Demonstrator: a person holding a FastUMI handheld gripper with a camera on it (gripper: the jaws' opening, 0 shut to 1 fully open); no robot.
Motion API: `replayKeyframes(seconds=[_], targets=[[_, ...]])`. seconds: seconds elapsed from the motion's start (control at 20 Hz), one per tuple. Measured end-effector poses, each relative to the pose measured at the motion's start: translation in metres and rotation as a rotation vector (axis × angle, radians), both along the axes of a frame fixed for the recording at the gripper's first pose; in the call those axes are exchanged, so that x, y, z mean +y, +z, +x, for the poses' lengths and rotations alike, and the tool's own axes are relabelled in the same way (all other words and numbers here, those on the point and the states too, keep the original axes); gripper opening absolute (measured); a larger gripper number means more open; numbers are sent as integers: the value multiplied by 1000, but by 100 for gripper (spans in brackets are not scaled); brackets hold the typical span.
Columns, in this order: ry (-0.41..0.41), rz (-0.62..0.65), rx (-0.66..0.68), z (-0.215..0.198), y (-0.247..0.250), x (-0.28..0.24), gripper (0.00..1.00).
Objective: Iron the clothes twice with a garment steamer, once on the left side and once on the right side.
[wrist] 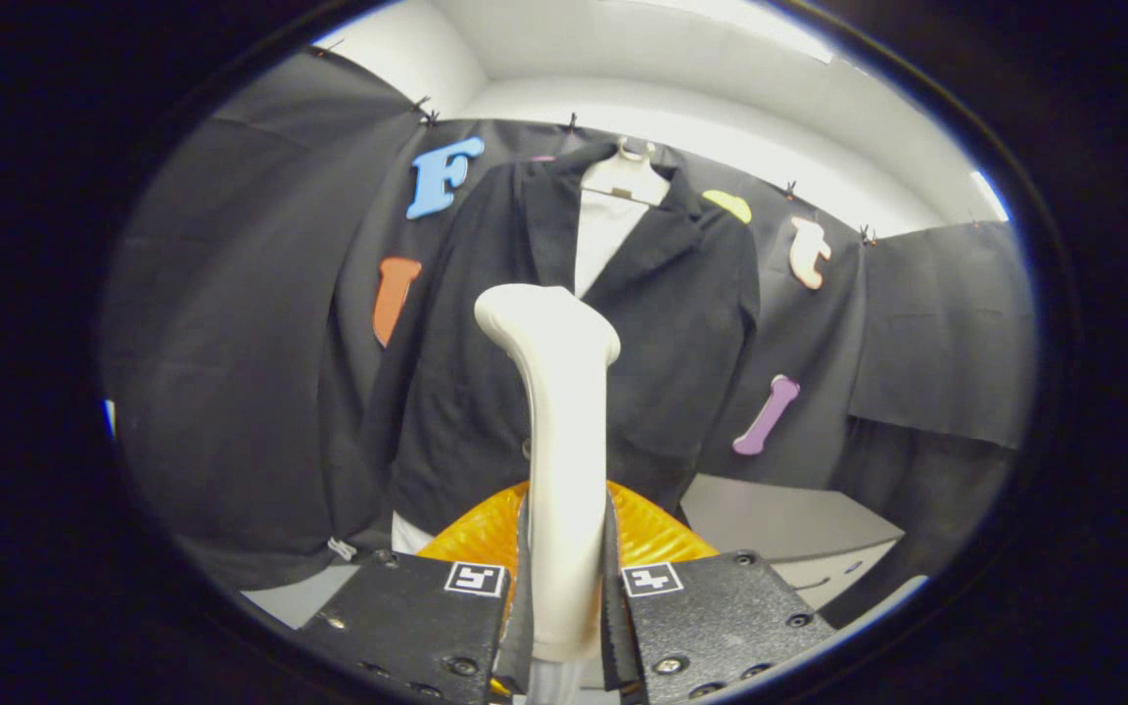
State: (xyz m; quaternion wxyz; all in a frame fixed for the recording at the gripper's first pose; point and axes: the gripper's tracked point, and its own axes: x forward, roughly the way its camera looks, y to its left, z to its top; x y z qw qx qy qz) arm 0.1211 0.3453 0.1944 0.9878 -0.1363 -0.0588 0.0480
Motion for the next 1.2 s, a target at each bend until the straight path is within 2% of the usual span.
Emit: replayKeyframes(seconds=[0.2,0.75,0.95,1.2], targets=[[3,16,-109,13,69,26,30],[-17,33,-296,45,195,70,30],[-51,-36,-344,68,213,85,31],[-73,-71,-303,97,199,96,30]])
